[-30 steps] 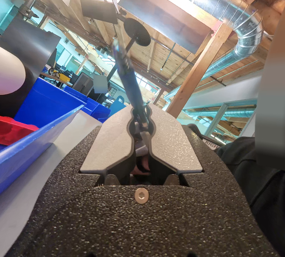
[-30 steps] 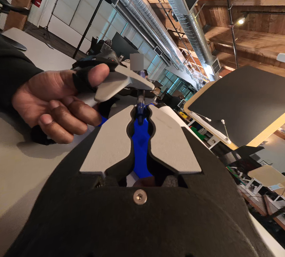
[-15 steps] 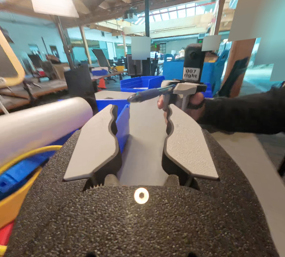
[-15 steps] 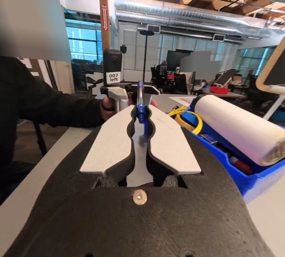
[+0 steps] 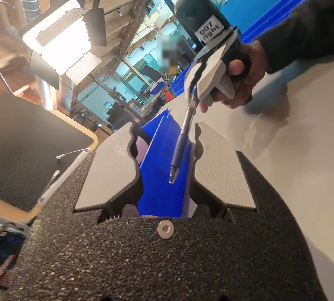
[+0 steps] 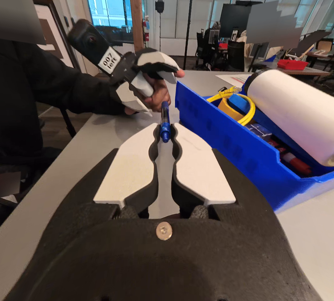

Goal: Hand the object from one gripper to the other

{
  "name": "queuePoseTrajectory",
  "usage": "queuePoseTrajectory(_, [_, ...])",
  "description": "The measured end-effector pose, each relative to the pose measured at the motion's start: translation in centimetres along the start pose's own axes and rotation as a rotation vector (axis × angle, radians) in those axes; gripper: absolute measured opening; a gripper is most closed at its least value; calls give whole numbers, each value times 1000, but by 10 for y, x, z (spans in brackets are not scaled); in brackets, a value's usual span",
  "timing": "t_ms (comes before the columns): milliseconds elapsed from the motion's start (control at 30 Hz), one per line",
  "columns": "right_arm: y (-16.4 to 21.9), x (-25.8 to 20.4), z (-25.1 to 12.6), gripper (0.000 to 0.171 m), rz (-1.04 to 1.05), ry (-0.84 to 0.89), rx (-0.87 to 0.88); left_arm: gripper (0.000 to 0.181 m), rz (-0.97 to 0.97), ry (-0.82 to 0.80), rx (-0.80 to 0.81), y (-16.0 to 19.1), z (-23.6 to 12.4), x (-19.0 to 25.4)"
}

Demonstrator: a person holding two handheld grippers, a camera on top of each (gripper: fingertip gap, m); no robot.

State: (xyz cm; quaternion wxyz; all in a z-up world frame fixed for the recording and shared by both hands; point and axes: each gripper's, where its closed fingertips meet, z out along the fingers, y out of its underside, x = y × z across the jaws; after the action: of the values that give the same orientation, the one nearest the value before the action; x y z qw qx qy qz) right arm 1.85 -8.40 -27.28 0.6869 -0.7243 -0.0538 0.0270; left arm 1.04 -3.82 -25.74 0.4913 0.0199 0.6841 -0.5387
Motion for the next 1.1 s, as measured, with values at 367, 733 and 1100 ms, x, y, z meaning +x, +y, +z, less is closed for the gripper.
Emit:
queuePoseTrajectory(367, [10,-33,11,11,-23,15,-65,36,431,100,-228,31,-2,55])
queuePoseTrajectory(733, [-25,-51,-5,30,58,380,193,13,-138,-189,-203,-7,-34,37])
queuePoseTrajectory(1100, [-33,-110,35,35,-44,444,262,13,-1250,-154,342,-57,-66,30])
